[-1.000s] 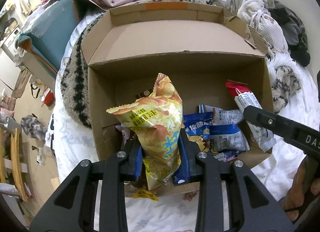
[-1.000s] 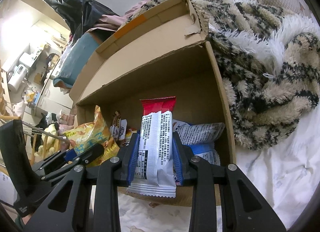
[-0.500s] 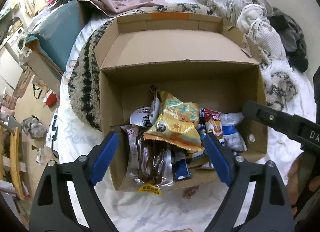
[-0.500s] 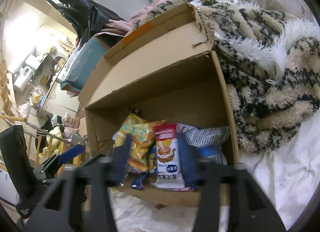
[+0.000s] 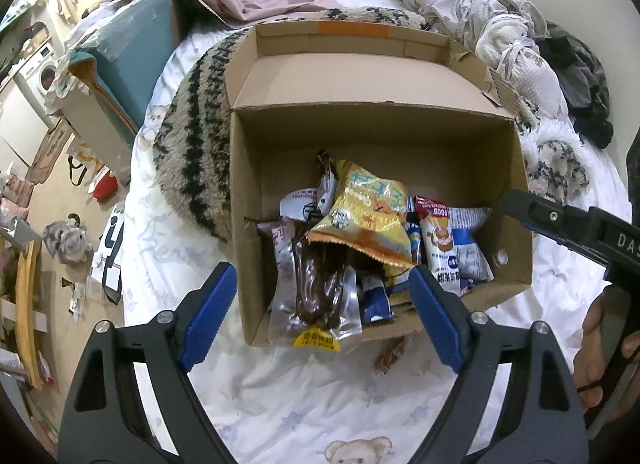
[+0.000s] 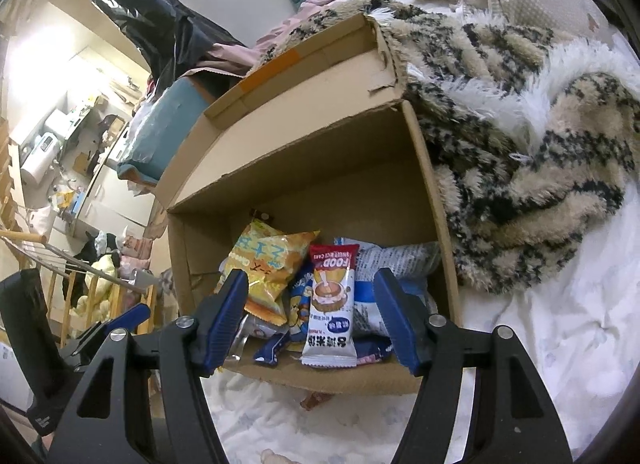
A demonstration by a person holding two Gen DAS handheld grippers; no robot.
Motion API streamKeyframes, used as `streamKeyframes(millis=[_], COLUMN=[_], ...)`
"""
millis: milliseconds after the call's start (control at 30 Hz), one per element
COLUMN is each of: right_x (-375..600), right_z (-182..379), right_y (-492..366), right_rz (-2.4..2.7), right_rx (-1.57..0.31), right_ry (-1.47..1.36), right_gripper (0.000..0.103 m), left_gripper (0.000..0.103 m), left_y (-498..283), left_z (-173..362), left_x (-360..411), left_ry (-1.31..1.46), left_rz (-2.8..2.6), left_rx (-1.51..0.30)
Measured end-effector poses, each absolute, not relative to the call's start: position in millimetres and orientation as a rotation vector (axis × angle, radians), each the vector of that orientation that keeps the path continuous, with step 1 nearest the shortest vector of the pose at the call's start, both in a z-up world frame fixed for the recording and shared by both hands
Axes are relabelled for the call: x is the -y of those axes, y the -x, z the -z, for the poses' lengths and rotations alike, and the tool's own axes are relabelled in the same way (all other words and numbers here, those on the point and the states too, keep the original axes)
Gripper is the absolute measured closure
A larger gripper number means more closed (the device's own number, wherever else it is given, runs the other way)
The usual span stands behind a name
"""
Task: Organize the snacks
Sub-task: 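Move both open tools back over the remaining packets on the sheet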
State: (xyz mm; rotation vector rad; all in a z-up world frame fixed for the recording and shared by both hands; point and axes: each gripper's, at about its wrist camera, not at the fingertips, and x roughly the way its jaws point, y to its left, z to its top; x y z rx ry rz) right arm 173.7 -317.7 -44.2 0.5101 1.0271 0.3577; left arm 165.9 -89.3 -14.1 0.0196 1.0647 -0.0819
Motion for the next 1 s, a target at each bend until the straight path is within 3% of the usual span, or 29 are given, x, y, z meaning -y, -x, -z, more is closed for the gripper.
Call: streamKeyframes(millis=[433, 567, 1000], right_x=[328.4, 330.0, 317.7], right_z=[45.2, 52.8, 84.0], right_y=[-136.0, -125.3, -114.9], right_rz=[-0.321, -0.31, -0.215], right_rx=[-1.067, -1.103, -1.239], right_ry=[-0.548, -0.571, -0.507], right_gripper=[0.026, 0.024, 0.014], left_gripper=[0.017, 0.009, 0.009], left_y=[-125.7, -116.9, -100.3], left_z=[25.9, 34.2, 59.0], left_x=[67.9, 62.9, 57.7], left_ry=[0.063, 0.106, 0.157], left_rz=[0.099, 0.103, 0.067], left_rx=[-1.1, -1.118, -1.151])
